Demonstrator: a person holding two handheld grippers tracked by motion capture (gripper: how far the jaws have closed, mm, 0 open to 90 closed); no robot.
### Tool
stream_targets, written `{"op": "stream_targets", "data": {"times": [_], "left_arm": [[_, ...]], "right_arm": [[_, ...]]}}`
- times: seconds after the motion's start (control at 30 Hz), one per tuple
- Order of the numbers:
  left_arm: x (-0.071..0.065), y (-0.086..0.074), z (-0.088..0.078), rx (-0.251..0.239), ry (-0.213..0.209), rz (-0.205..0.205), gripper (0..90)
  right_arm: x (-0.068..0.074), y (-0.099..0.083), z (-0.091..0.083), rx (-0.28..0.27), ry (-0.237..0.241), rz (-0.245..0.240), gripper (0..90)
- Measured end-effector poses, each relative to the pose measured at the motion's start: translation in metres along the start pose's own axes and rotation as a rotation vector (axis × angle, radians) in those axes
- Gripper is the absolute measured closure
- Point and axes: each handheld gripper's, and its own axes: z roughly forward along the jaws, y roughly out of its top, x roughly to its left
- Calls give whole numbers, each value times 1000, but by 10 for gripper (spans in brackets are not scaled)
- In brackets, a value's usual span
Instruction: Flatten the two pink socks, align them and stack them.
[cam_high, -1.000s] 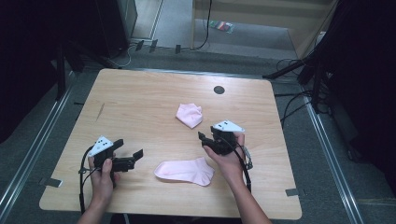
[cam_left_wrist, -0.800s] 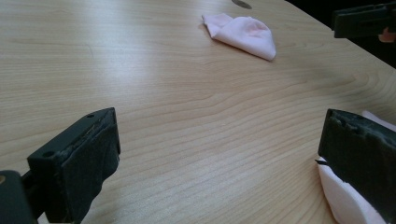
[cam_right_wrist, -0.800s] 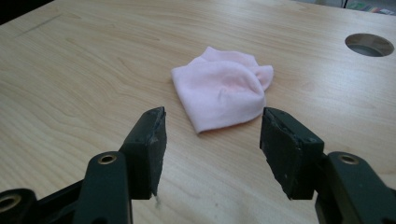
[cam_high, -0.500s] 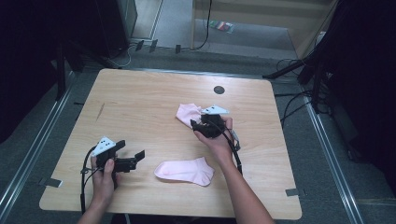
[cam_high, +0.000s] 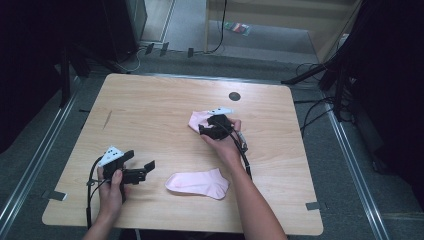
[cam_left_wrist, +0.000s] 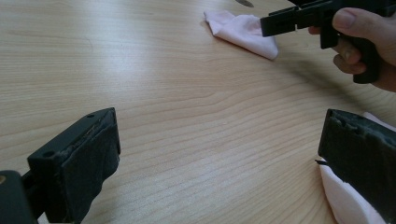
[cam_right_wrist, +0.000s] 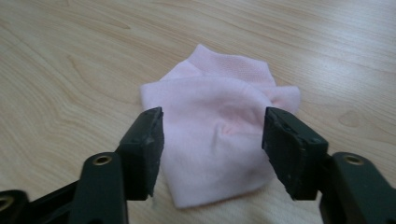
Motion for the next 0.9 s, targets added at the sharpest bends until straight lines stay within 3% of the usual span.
{"op": "stream_targets", "data": {"times": [0.1, 0.2, 0.3, 0.4, 0.5, 0.57, 0.6, 0.63, 0.7, 0.8, 0.9], "left_arm": [[0, 0, 1, 10, 7, -5, 0], [0, 0, 1, 19, 13, -10, 0], [0, 0, 1, 25, 12, -11, 0], [0, 0, 2, 24, 13, -14, 0], [0, 0, 3, 25, 15, -13, 0], [0, 0, 3, 26, 18, -11, 0], [0, 0, 3, 26, 18, -11, 0], [0, 0, 2, 26, 16, -11, 0], [0, 0, 3, 22, 16, -14, 0], [0, 0, 2, 25, 15, -13, 0], [0, 0, 2, 24, 13, -14, 0]], "right_arm": [[2, 4, 12, 30, -8, 0, 328], [3, 5, 18, 35, -30, -3, 326], [4, 4, 28, 68, -42, -3, 362], [6, 2, 28, 60, -63, -16, 393], [6, -1, 27, 34, -77, -19, 557], [5, -2, 25, 28, -98, -12, 763], [5, -2, 25, 28, -98, -12, 763], [4, 0, 23, 51, -113, -5, 835], [3, 2, 20, 72, -131, 5, 845], [3, 3, 14, 61, -124, 32, 848], [2, 3, -11, 0, -89, 93, 850]]}}
